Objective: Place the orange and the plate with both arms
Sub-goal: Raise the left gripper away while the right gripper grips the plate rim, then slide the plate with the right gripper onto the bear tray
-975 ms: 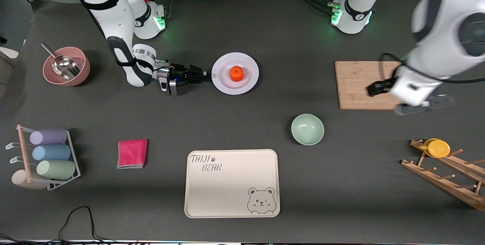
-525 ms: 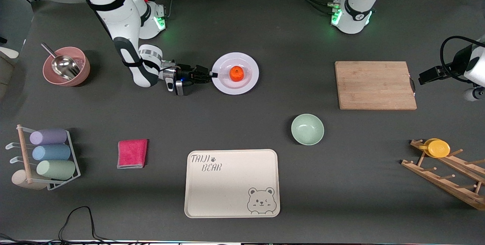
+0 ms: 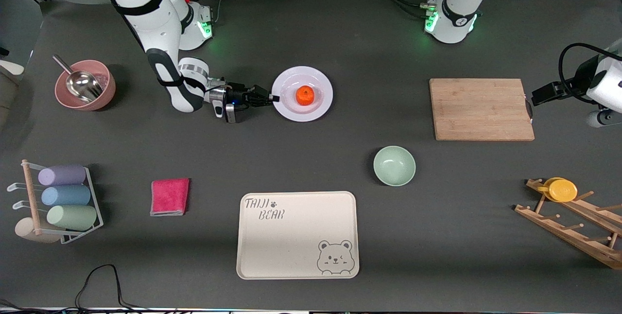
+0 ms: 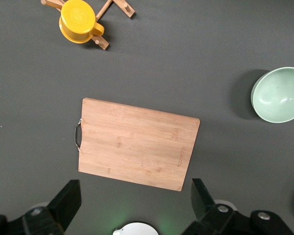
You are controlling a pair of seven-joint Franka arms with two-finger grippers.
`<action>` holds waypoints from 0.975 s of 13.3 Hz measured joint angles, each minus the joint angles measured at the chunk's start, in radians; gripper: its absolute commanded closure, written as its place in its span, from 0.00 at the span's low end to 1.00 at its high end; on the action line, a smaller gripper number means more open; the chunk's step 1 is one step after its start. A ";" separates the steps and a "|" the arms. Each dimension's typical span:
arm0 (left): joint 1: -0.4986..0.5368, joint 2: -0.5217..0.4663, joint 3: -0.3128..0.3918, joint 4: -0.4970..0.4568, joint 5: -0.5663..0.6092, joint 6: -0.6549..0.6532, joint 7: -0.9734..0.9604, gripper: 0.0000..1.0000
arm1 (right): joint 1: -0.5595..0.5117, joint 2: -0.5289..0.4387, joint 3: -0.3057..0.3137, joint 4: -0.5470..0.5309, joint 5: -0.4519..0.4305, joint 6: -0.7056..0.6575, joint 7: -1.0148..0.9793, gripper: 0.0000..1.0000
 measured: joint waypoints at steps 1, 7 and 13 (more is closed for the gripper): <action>0.000 0.000 -0.001 0.005 0.000 -0.013 0.000 0.00 | -0.006 0.000 0.000 0.005 0.001 0.001 0.001 1.00; 0.000 0.000 -0.001 0.013 0.000 -0.023 0.000 0.00 | -0.082 -0.162 0.000 0.048 -0.152 0.003 0.258 1.00; 0.000 0.001 -0.002 0.014 0.001 -0.023 0.000 0.00 | -0.149 -0.316 -0.001 0.164 -0.302 0.092 0.523 1.00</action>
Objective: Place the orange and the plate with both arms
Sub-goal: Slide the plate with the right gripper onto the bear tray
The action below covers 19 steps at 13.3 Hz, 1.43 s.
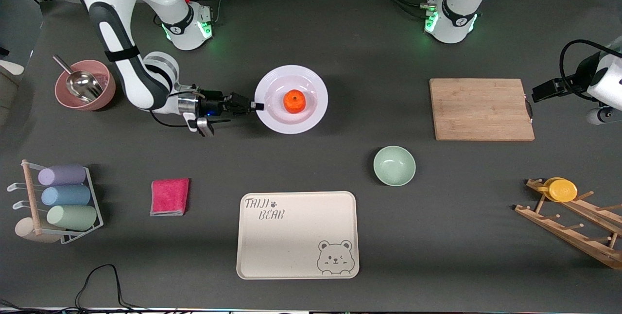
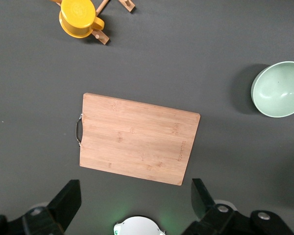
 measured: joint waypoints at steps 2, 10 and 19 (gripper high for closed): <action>0.000 0.001 -0.001 0.006 0.001 0.000 0.000 0.00 | -0.012 0.071 -0.002 0.123 -0.010 0.008 0.015 1.00; -0.032 0.016 -0.011 0.049 0.081 0.000 -0.040 0.00 | -0.062 0.660 -0.014 0.977 -0.010 0.033 0.263 1.00; -0.032 0.017 -0.008 0.054 -0.001 -0.039 -0.075 0.00 | -0.063 0.896 -0.015 1.263 -0.011 0.148 0.310 1.00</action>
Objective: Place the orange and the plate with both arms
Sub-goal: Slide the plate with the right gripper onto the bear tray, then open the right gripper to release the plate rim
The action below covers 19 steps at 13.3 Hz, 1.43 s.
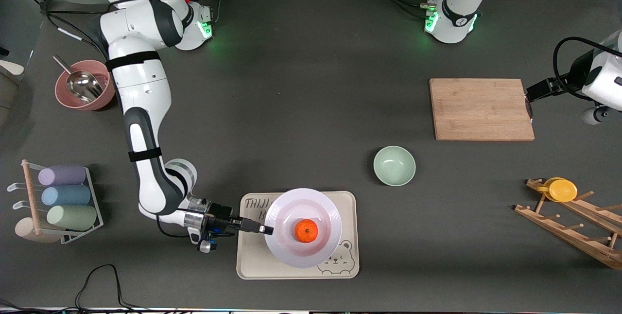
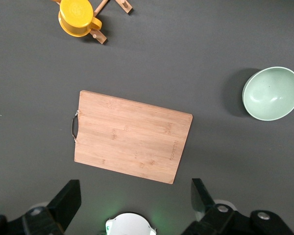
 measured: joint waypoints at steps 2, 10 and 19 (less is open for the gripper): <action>0.000 0.000 -0.001 0.002 0.000 0.001 0.000 0.00 | -0.007 0.030 -0.001 -0.006 0.000 0.000 -0.045 1.00; -0.010 -0.001 -0.006 0.012 0.014 0.017 0.000 0.00 | -0.010 0.051 -0.001 -0.010 -0.014 0.000 -0.069 1.00; -0.012 0.002 -0.006 0.011 0.022 0.018 -0.001 0.00 | -0.009 0.052 0.001 -0.021 -0.029 -0.002 -0.069 0.27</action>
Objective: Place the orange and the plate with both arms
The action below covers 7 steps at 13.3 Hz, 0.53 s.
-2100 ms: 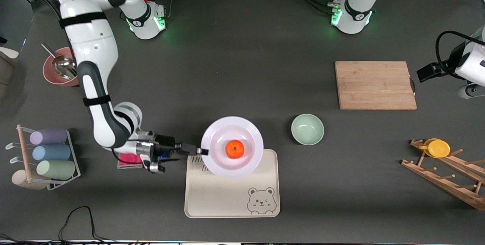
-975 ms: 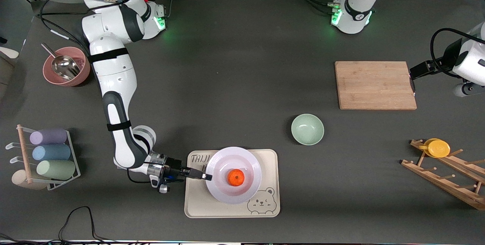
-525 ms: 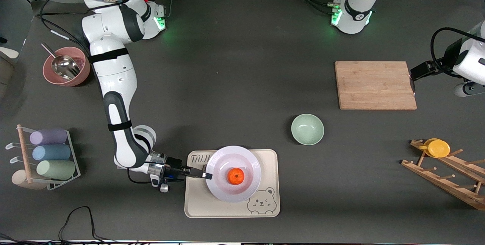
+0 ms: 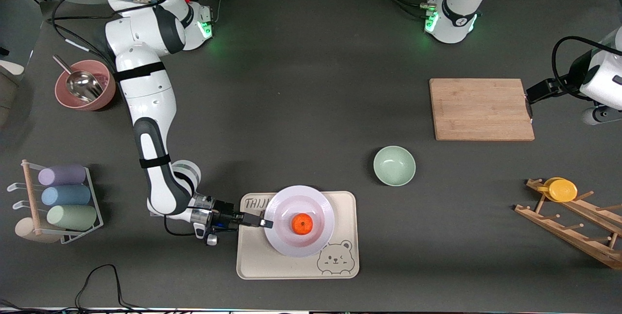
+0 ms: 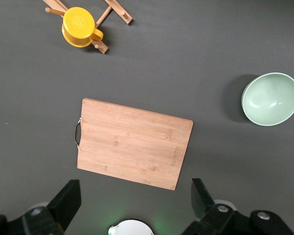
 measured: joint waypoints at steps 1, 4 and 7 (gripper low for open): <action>0.000 0.001 0.000 0.000 0.000 0.000 0.000 0.00 | 0.000 0.000 0.000 0.001 0.000 -0.001 0.000 0.27; 0.000 0.006 0.002 0.000 0.002 0.001 -0.001 0.00 | -0.003 -0.011 -0.004 0.004 -0.057 -0.001 0.050 0.25; 0.002 0.007 0.014 0.004 0.004 0.002 -0.001 0.00 | -0.020 -0.057 -0.015 0.007 -0.203 0.000 0.169 0.12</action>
